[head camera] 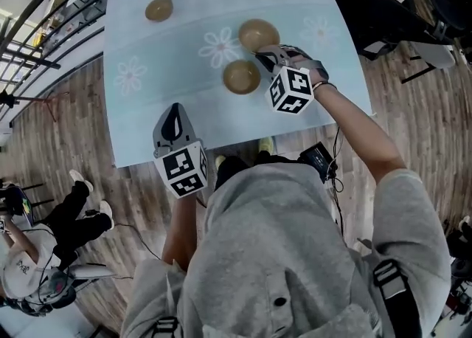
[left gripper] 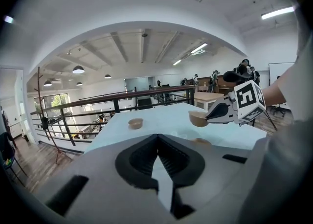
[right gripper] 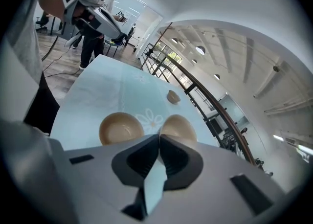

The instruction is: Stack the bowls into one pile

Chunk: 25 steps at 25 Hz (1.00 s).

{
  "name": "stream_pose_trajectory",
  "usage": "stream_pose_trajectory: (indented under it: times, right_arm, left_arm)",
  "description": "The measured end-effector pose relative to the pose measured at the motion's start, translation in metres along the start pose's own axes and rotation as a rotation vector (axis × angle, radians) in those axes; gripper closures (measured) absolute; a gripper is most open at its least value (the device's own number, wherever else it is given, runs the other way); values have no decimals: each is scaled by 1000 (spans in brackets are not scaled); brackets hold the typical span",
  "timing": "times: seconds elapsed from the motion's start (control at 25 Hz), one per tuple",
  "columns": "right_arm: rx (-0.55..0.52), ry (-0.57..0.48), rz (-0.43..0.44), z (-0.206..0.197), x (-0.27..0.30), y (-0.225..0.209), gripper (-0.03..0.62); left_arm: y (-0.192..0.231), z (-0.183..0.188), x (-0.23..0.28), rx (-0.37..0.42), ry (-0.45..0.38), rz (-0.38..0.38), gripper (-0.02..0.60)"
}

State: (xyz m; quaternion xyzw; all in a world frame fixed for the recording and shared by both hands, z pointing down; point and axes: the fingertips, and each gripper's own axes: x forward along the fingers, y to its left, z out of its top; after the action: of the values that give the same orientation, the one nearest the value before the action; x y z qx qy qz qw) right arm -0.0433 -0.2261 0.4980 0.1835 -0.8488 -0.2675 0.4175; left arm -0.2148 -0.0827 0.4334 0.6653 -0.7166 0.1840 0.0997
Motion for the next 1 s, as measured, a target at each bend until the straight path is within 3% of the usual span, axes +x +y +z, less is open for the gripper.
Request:
stream_pose_trajectory:
  times: [0.48,0.68,1.0]
  right_arm:
    - [71,117,-3,33,-5,63,565]
    - [58,178,42,26,10,98,565]
    - [97,256,47,17,27,113,563]
  left_arm:
    - [57,-20,-36,11,19,-86,563]
    - [75,-35,-40,0,25,-95,563]
    - [101,-56,-48,-13,35,-104,563]
